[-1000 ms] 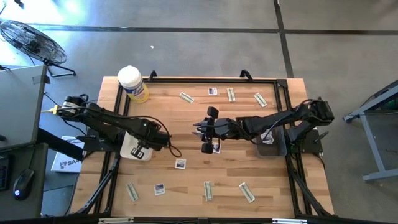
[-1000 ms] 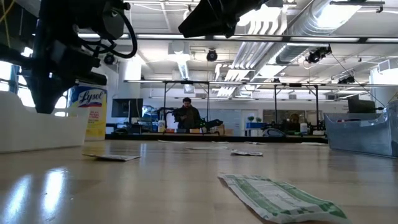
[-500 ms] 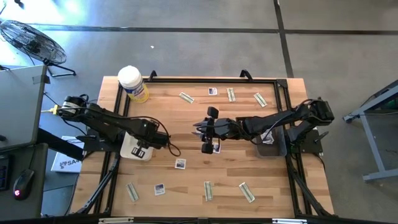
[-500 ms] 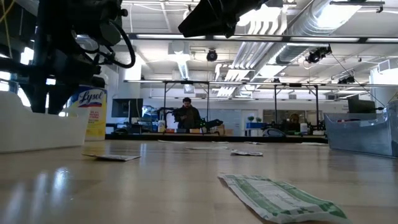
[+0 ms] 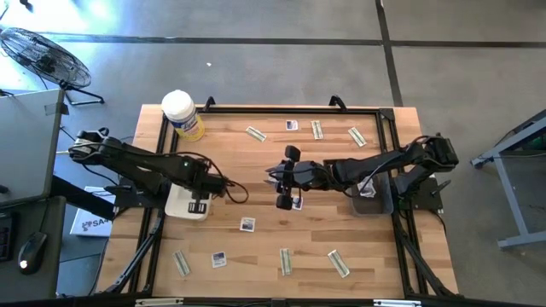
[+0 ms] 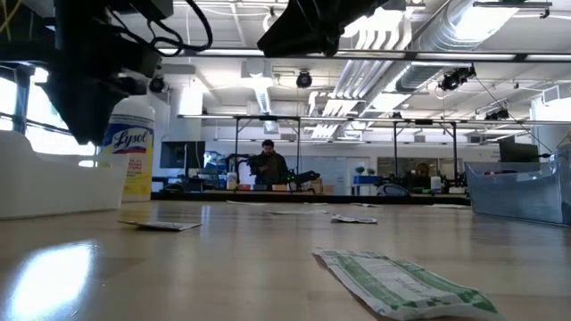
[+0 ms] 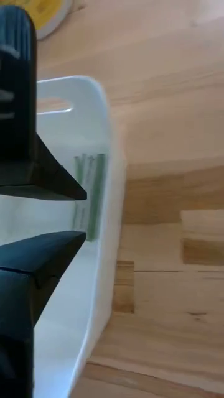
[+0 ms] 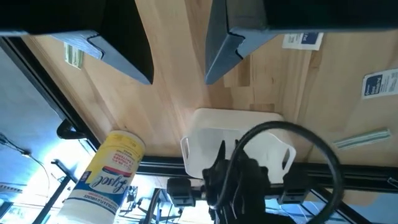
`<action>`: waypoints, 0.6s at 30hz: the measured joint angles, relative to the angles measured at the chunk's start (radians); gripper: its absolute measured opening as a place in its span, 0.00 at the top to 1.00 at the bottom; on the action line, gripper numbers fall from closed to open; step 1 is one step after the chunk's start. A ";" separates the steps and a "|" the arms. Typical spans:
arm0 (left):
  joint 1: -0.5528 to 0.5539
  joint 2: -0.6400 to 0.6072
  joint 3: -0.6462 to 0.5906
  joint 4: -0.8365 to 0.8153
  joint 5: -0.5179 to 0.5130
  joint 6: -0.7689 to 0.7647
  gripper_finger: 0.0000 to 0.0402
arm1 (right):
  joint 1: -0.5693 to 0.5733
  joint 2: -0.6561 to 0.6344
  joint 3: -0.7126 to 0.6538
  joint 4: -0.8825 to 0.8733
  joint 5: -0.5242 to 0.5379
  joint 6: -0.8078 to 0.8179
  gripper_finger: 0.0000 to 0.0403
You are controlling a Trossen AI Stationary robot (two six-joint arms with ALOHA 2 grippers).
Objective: Pick & Place First Aid Supplies
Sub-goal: Put the green bandage into the white bin
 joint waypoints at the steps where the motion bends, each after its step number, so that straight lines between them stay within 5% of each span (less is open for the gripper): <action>1: 0.000 0.001 0.000 -0.021 0.003 -0.008 0.78 | 0.000 0.000 0.000 0.000 0.000 0.002 0.66; 18: 0.000 0.023 -0.079 0.060 0.107 0.076 0.78 | 0.000 0.003 0.000 -0.024 -0.021 0.017 0.66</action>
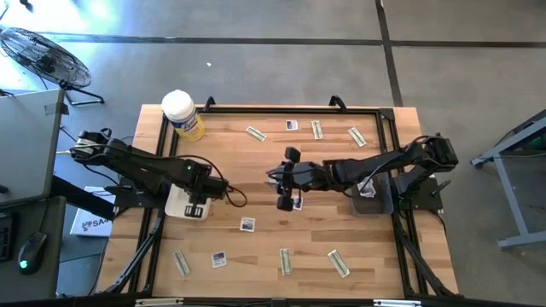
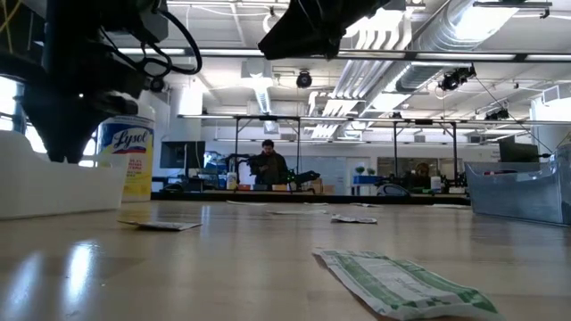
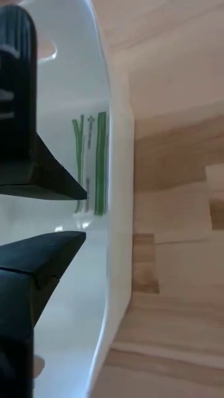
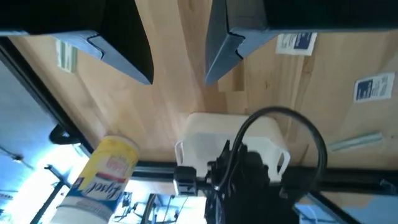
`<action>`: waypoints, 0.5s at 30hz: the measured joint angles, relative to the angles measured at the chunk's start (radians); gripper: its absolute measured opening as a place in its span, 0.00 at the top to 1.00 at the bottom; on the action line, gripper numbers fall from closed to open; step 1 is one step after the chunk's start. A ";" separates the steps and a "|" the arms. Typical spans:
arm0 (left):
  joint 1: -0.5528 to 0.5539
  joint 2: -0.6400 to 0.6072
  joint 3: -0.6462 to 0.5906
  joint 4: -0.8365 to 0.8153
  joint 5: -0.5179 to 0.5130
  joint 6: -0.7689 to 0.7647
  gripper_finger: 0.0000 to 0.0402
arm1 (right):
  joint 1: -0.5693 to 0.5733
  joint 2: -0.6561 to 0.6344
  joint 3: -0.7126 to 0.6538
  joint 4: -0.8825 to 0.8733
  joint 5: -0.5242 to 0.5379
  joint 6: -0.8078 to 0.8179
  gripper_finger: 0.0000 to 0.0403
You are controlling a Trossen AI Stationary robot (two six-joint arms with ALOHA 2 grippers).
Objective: Pick & Place First Aid Supplies
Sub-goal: Put the green bandage into the white bin
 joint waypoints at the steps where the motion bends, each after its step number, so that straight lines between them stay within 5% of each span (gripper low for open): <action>1: 0.000 0.004 0.000 0.000 0.000 0.001 0.78 | 0.000 0.001 0.000 -0.007 -0.002 0.000 0.66; 15: 0.000 0.112 0.016 0.014 -0.002 0.004 0.78 | 0.001 0.002 0.000 -0.046 -0.012 -0.001 0.66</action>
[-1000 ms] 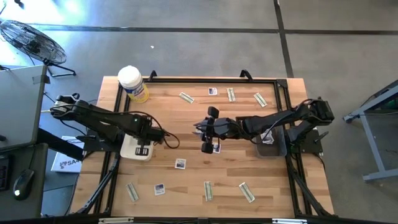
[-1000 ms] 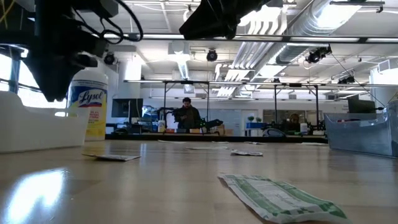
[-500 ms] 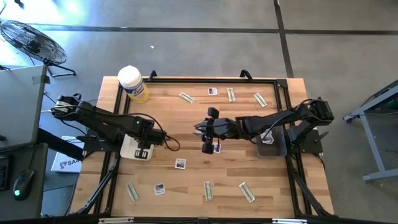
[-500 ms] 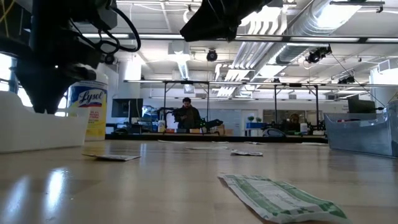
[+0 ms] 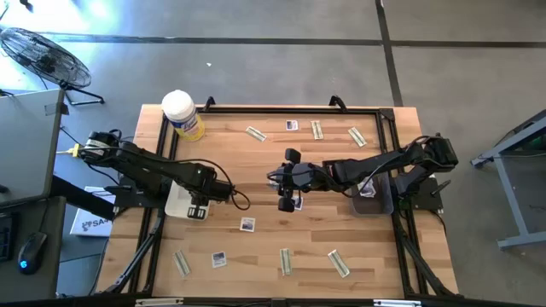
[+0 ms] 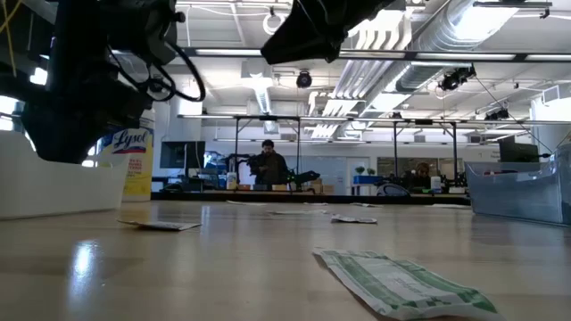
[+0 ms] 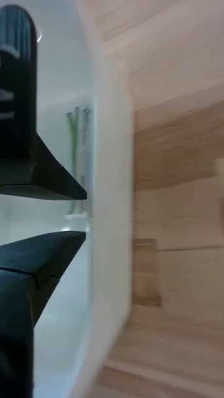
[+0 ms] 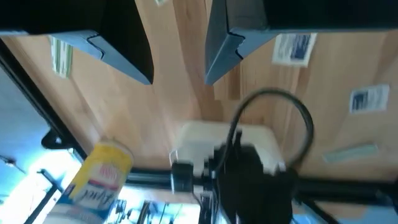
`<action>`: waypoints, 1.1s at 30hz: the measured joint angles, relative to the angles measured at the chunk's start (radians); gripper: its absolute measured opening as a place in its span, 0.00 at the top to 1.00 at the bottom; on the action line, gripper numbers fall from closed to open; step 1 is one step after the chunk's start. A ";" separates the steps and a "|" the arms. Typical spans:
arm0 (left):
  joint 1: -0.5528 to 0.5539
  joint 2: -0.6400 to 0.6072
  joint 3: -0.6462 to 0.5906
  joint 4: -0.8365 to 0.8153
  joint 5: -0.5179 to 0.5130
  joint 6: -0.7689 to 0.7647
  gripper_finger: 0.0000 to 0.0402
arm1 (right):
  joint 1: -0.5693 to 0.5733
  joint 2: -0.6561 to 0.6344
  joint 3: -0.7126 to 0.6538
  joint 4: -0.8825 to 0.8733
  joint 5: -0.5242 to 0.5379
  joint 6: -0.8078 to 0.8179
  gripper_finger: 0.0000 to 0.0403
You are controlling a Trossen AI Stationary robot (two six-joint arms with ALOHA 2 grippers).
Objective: Pick & Place First Aid Supplies
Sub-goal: Put the green bandage into the white bin
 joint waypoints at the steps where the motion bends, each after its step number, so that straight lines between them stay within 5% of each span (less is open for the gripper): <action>1: 0.000 0.000 0.011 0.008 0.000 0.006 0.78 | 0.002 0.006 0.000 -0.019 0.000 0.004 0.66; 8: 0.000 -0.004 0.075 0.003 -0.010 0.033 0.78 | 0.008 0.087 0.000 -0.056 -0.066 0.065 0.66; 16: 0.000 -0.047 0.143 -0.212 -0.140 -0.012 0.78 | -0.024 0.233 0.000 -0.007 -0.045 0.149 0.66; 26: 0.000 -0.320 0.120 0.169 -0.168 0.034 0.78 | -0.087 0.356 0.000 0.021 -0.031 0.183 0.66; 33: 0.000 -0.397 0.066 0.259 -0.200 0.052 0.78 | -0.106 0.397 0.000 0.029 -0.044 0.204 0.66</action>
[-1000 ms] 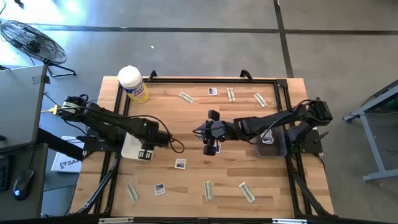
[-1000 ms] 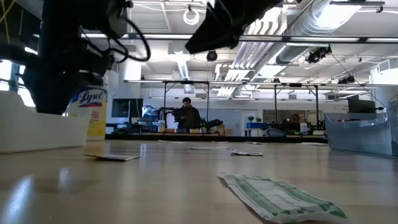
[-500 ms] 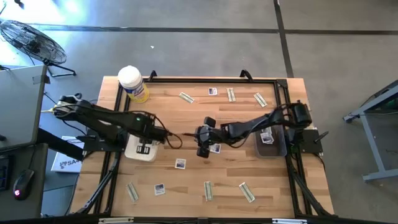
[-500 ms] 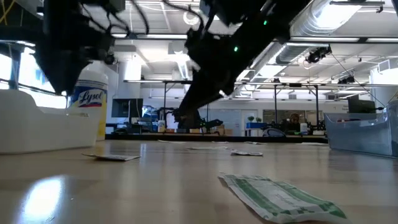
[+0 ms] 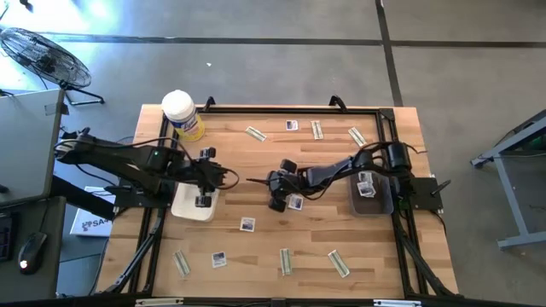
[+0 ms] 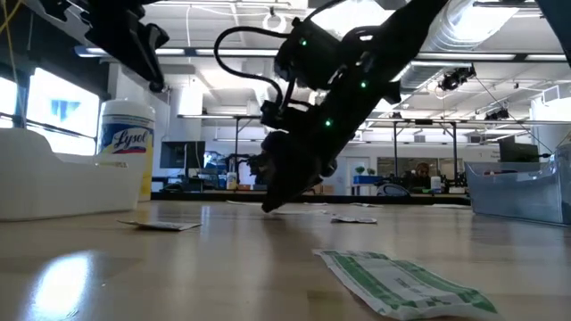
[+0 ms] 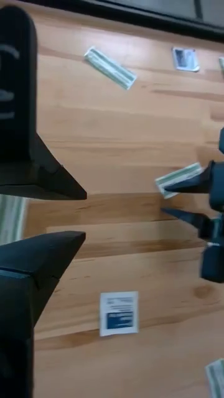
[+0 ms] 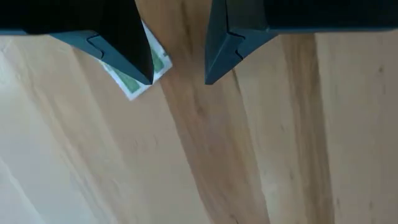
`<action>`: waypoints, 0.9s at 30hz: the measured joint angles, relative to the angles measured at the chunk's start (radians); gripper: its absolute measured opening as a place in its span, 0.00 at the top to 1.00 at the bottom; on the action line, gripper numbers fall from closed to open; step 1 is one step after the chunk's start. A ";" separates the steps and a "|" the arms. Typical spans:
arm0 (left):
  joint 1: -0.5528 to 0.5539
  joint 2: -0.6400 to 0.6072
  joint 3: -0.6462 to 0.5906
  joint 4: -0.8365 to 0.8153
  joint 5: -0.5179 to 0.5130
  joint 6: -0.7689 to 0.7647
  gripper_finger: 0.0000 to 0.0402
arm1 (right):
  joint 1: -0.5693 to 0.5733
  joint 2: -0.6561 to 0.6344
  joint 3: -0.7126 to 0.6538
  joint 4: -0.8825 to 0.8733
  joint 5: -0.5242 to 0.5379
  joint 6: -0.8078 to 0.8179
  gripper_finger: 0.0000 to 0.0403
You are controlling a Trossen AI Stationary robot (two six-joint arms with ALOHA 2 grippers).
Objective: Pick & Place First Aid Supplies
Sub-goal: Put the green bandage into the white bin
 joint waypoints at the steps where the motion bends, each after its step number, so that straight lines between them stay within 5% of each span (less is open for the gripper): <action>1: 0.000 -0.005 -0.011 0.014 -0.002 0.000 0.78 | -0.001 0.000 0.000 -0.009 0.014 0.000 0.66; 16: 0.000 -0.035 -0.229 0.393 0.002 0.036 0.78 | -0.039 0.043 0.004 -0.016 -0.024 0.046 0.78; 27: 0.000 -0.039 -0.258 0.445 0.029 0.027 0.78 | -0.005 0.042 0.000 0.045 -0.003 -0.076 0.81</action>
